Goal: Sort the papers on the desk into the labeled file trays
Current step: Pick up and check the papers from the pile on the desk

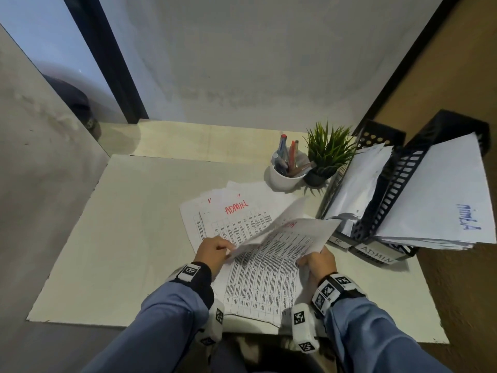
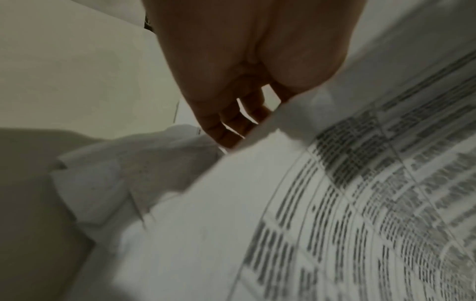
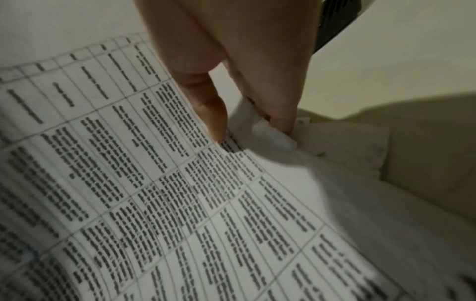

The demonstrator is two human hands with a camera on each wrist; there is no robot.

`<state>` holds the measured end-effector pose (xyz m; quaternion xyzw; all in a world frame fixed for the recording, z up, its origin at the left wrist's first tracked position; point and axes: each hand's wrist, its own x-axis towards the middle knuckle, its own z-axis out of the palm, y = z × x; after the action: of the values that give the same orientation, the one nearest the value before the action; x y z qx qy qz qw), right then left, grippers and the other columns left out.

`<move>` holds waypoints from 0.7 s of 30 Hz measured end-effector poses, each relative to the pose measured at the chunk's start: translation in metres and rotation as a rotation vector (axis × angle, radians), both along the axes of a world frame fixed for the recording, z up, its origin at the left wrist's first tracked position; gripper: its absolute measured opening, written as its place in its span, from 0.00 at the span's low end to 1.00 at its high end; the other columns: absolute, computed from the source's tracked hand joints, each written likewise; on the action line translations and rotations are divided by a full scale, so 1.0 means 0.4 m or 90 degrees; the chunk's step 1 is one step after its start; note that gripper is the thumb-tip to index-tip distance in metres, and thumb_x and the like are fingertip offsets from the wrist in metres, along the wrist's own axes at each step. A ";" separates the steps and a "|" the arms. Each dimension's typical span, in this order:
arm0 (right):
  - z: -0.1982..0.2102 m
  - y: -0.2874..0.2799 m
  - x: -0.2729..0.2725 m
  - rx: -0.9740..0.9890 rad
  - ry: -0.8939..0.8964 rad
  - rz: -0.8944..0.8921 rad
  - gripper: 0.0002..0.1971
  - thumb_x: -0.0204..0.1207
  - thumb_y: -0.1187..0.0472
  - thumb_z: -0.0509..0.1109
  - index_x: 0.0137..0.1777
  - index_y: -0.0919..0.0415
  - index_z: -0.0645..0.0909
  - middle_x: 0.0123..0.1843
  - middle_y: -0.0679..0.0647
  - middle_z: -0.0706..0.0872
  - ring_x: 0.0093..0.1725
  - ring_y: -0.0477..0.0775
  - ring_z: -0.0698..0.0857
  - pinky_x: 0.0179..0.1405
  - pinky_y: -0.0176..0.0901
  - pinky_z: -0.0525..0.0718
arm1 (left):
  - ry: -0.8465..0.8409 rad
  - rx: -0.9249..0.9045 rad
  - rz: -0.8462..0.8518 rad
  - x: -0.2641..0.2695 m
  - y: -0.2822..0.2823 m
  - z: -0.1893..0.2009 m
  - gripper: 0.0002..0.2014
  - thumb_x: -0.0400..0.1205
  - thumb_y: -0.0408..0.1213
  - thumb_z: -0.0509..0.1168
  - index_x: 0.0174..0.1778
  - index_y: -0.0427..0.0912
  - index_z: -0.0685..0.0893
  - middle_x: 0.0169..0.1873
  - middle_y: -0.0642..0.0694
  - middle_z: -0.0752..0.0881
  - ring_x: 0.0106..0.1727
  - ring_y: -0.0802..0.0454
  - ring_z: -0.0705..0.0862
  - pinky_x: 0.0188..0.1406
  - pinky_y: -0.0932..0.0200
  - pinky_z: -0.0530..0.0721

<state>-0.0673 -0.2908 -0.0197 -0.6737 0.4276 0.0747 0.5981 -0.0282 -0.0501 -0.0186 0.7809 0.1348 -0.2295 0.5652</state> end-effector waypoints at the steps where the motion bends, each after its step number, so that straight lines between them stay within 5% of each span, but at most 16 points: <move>1: 0.002 -0.002 0.005 0.001 -0.004 -0.002 0.09 0.62 0.82 0.67 0.37 0.71 0.79 0.36 0.61 0.83 0.43 0.64 0.83 0.34 0.44 0.81 | -0.009 -0.006 -0.006 0.001 0.006 0.007 0.29 0.73 0.13 0.55 0.17 0.48 0.85 0.33 0.45 0.82 0.38 0.48 0.79 0.36 0.65 0.78; 5: 0.018 0.013 0.024 0.095 -0.097 -0.038 0.15 0.76 0.77 0.56 0.32 0.66 0.78 0.29 0.58 0.82 0.29 0.53 0.81 0.25 0.34 0.79 | -0.006 0.000 -0.046 0.003 0.016 0.036 0.26 0.67 0.08 0.51 0.14 0.38 0.82 0.34 0.43 0.83 0.40 0.48 0.81 0.30 0.73 0.80; 8: 0.012 0.020 0.023 0.113 -0.096 -0.038 0.19 0.72 0.83 0.52 0.25 0.69 0.74 0.22 0.60 0.76 0.17 0.47 0.77 0.17 0.28 0.74 | -0.004 0.080 -0.031 0.020 0.024 0.032 0.28 0.68 0.11 0.54 0.13 0.46 0.81 0.33 0.48 0.85 0.39 0.52 0.82 0.38 0.70 0.79; 11: -0.025 0.017 0.013 0.120 -0.065 -0.010 0.28 0.72 0.84 0.53 0.18 0.59 0.76 0.15 0.48 0.79 0.28 0.52 0.75 0.31 0.39 0.75 | 0.016 0.179 0.100 0.040 0.039 -0.003 0.14 0.76 0.20 0.57 0.36 0.40 0.84 0.46 0.40 0.87 0.49 0.40 0.85 0.46 0.61 0.77; 13: -0.052 0.011 0.010 0.152 -0.081 -0.061 0.23 0.74 0.85 0.50 0.24 0.65 0.71 0.17 0.50 0.79 0.30 0.54 0.73 0.28 0.36 0.78 | 0.065 0.196 0.158 0.040 0.038 -0.026 0.06 0.77 0.32 0.63 0.47 0.37 0.81 0.53 0.34 0.86 0.51 0.36 0.85 0.50 0.55 0.80; 15: -0.048 0.018 0.010 0.194 -0.093 -0.120 0.20 0.75 0.85 0.47 0.29 0.64 0.69 0.19 0.58 0.80 0.29 0.59 0.77 0.22 0.35 0.81 | 0.083 0.172 0.167 0.036 0.032 -0.031 0.15 0.75 0.43 0.69 0.50 0.35 0.80 0.48 0.32 0.86 0.42 0.40 0.83 0.47 0.52 0.82; 19: -0.019 0.030 -0.003 0.196 -0.121 -0.076 0.18 0.70 0.84 0.61 0.25 0.64 0.71 0.37 0.64 0.83 0.33 0.53 0.82 0.36 0.36 0.80 | -0.012 0.191 0.110 0.037 0.023 -0.012 0.13 0.71 0.38 0.76 0.44 0.41 0.79 0.36 0.47 0.81 0.40 0.47 0.80 0.40 0.61 0.75; 21: -0.014 0.037 -0.012 0.239 -0.146 -0.070 0.15 0.55 0.73 0.77 0.15 0.65 0.74 0.33 0.62 0.86 0.28 0.53 0.86 0.28 0.37 0.84 | -0.068 0.232 0.082 0.040 0.026 -0.008 0.09 0.72 0.35 0.73 0.35 0.41 0.78 0.29 0.48 0.79 0.36 0.47 0.79 0.33 0.61 0.73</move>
<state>-0.0721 -0.2759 -0.0251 -0.5301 0.3716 0.0436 0.7609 -0.0124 -0.0397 -0.0219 0.8712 0.1933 -0.1228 0.4343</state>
